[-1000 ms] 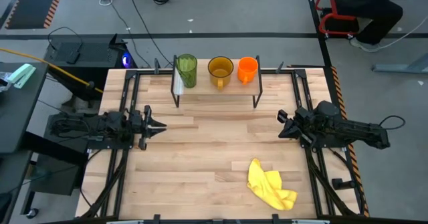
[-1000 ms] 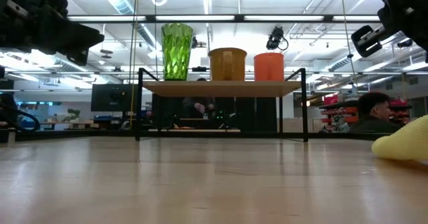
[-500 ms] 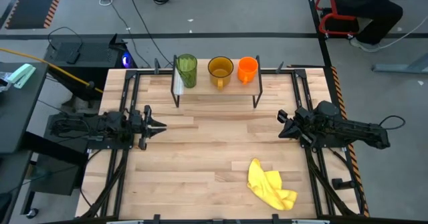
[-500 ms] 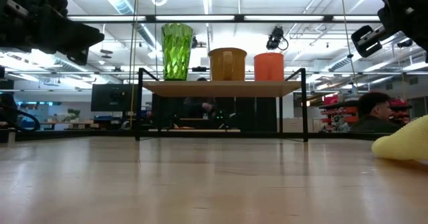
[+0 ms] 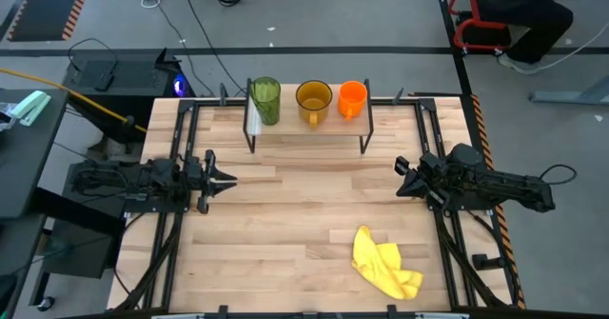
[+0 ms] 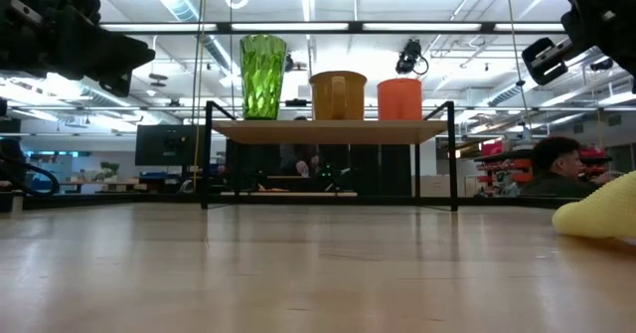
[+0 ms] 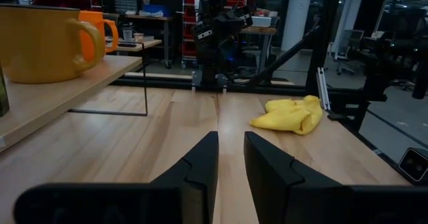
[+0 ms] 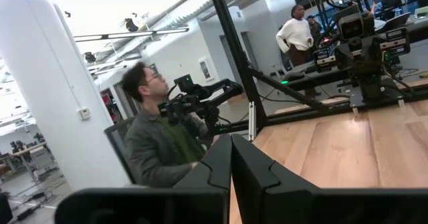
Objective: Stack small to large cups/mugs on shelf
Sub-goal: Return to Home Position
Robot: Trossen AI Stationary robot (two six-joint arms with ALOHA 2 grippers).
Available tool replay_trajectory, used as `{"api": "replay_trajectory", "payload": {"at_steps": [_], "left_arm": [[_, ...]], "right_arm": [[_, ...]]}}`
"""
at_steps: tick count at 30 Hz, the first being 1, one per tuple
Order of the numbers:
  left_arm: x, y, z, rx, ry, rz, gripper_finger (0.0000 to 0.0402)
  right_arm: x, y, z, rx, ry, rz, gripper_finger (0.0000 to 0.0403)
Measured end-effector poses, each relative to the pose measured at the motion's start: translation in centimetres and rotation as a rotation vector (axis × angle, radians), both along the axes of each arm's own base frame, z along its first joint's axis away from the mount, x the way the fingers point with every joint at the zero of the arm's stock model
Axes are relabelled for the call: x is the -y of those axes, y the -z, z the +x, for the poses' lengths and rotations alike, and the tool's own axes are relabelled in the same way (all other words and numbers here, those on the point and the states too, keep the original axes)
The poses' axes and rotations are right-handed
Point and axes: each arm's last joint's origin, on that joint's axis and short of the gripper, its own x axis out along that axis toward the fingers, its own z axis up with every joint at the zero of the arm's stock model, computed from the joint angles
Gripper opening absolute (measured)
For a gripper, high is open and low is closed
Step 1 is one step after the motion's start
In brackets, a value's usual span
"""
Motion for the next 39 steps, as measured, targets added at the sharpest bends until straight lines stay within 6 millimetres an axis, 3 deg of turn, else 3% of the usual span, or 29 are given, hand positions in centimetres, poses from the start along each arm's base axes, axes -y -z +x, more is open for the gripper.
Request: {"api": "replay_trajectory", "payload": {"at_steps": [39], "left_arm": [[0.00, 0.00, 0.00, 0.000, 0.001, 0.000, 0.0082]], "right_arm": [[0.00, 0.00, 0.00, 0.000, 0.000, 0.000, 0.0017]]}}
